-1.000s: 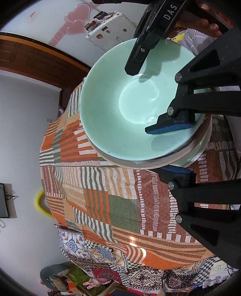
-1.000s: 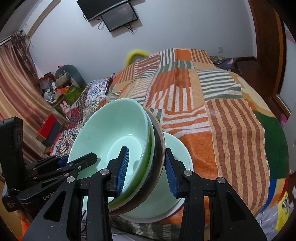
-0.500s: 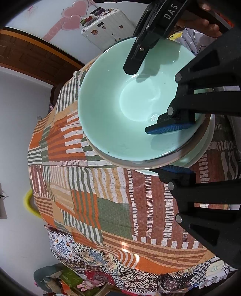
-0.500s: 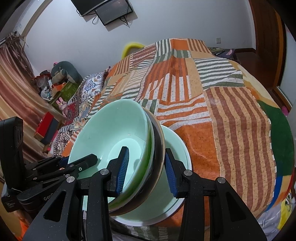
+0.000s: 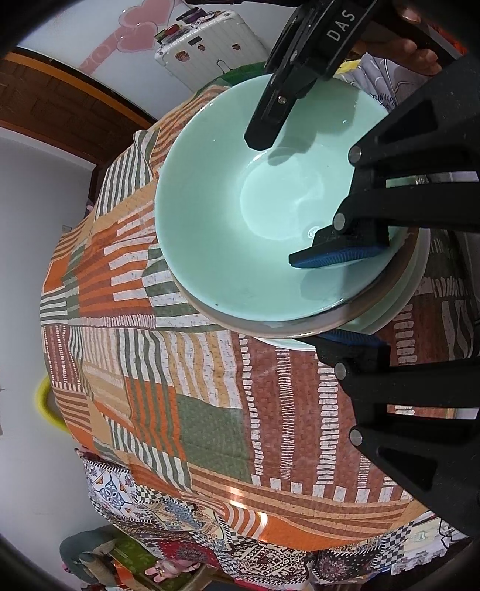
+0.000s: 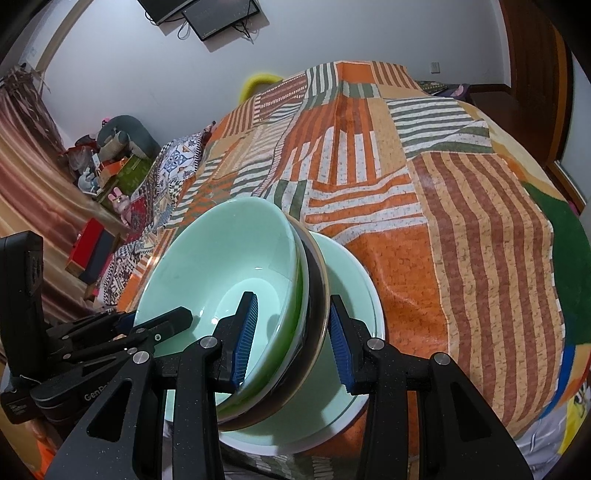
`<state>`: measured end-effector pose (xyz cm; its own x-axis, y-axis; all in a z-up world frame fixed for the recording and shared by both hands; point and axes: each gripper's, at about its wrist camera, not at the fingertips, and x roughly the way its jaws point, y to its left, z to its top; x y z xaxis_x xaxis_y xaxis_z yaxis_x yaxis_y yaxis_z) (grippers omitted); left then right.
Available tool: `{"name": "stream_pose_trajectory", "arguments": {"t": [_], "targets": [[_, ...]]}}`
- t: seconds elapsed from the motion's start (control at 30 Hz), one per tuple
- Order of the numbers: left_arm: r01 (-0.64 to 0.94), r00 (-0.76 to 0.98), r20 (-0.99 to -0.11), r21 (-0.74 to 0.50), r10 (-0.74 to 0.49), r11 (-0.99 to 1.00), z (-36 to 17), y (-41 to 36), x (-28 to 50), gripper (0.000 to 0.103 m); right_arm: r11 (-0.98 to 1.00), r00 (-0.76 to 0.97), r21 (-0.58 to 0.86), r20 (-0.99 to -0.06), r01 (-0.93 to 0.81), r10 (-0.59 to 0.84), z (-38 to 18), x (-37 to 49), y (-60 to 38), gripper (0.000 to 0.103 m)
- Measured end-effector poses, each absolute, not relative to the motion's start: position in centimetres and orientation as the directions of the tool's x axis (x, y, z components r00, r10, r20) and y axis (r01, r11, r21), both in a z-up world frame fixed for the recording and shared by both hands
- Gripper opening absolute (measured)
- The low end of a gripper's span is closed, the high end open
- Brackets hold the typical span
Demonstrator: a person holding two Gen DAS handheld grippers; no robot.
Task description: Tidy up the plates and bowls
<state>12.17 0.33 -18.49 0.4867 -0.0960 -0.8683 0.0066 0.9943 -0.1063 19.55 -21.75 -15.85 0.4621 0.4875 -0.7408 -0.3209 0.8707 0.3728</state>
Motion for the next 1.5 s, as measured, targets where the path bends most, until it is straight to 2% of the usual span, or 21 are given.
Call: {"name": "stream_pose_trajectory", "arguments": {"t": [0.17,0.37,0.5,0.6,0.67,0.87,1.0,1.33,1.5], "targets": [[0.005,0.479,-0.872,-0.117,-0.105,0.993,-18.9,0.5,12.1,0.032,0.865,0.462,0.378,-0.735,-0.329,0.497,-15.7,19.4,-21.8,0.037],[0.0,0.458,-0.873,-0.185,-0.164,0.983,-19.4,1.5,12.2,0.032,0.854,0.454,0.389,-0.728,-0.345,0.515,-15.8,19.5,-21.6,0.04],[0.014,0.467,-0.872,-0.157,-0.145,0.988,-19.2,1.0,11.8,0.036,0.846,0.448,0.412,-0.72,-0.339,0.53,-15.9,19.6,-22.0,0.04],[0.013,0.479,-0.867,-0.147,-0.135,0.989,-18.8,1.1,11.4,0.04,0.857,0.471,0.391,-0.718,-0.337,0.513,-15.4,19.2,-22.5,0.046],[0.007,0.487,-0.863,-0.151,-0.135,0.989,-18.5,1.3,11.0,0.04,0.864,0.487,0.378,-0.716,-0.332,0.5,-15.0,19.0,-23.0,0.049],[0.005,0.547,-0.827,-0.154,-0.132,0.988,-16.2,2.0,9.6,0.04,0.868,0.523,0.366,-0.693,-0.336,0.496,-13.3,18.0,-23.7,0.05],[0.017,0.635,-0.764,-0.131,-0.112,0.991,-13.1,1.8,8.0,0.04,0.865,0.563,0.338,-0.658,-0.372,0.499,-11.1,16.8,-23.5,0.05],[0.045,0.827,-0.552,-0.13,-0.11,0.99,-5.7,1.4,2.9,0.056,0.856,0.678,0.274,-0.524,-0.439,0.515,-5.9,12.9,-23.6,0.053],[0.061,0.882,-0.456,-0.132,-0.115,0.989,-3.1,1.6,0.3,0.058,0.852,0.73,0.246,-0.441,-0.462,0.523,-3.3,10.5,-24.0,0.054]]}}
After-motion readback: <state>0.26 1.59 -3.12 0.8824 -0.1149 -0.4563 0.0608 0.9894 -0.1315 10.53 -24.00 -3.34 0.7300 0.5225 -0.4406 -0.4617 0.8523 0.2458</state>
